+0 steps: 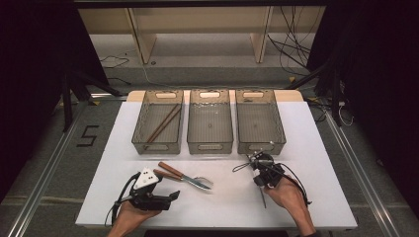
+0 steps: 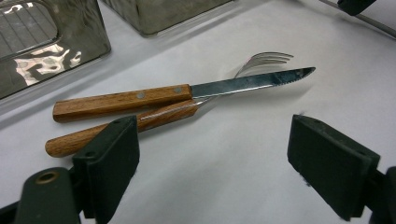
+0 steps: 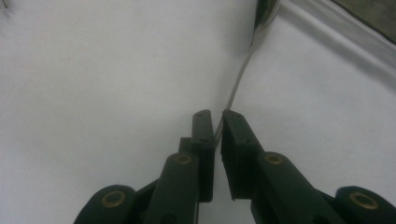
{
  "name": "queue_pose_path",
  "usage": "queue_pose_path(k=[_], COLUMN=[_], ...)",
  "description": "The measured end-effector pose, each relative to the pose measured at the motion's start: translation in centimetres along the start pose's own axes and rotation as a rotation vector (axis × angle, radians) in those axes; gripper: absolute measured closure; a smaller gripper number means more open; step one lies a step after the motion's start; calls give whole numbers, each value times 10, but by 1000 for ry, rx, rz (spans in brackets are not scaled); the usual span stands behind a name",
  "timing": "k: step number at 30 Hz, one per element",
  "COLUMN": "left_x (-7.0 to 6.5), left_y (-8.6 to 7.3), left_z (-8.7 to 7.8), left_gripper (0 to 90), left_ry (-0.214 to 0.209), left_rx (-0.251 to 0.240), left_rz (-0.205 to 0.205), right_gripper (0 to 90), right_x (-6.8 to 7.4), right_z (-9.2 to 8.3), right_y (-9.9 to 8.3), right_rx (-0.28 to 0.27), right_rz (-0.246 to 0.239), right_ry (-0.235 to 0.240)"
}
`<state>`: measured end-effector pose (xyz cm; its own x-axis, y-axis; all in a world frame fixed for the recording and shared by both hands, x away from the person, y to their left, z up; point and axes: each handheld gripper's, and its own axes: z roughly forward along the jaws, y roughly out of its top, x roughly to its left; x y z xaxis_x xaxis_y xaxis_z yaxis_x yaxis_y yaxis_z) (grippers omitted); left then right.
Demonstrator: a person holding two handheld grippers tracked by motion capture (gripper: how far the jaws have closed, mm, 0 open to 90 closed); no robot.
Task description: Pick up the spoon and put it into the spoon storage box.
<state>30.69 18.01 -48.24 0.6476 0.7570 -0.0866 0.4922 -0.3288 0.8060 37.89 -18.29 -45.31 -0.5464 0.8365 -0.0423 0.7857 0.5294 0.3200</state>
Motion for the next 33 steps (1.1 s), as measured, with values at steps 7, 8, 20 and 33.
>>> queue_pose_path(k=[7,8,20,33], left_x=[-1,-1,0,-1], left_y=[0,0,0,0], left_z=[0,0,0,1], left_gripper=[165,167,169,168], left_ry=[-1,-1,-3,-4], left_rx=[2,2,2,8], left_rz=[2,2,3,11], right_gripper=[816,807,757,790], right_x=[-5,-6,-10,-15], right_z=[0,0,5,9], right_y=[-2,-2,-3,-3], right_rx=[-1,3,-8,25], right_rz=[19,21,51,61], right_ry=[-11,-23,18,4])
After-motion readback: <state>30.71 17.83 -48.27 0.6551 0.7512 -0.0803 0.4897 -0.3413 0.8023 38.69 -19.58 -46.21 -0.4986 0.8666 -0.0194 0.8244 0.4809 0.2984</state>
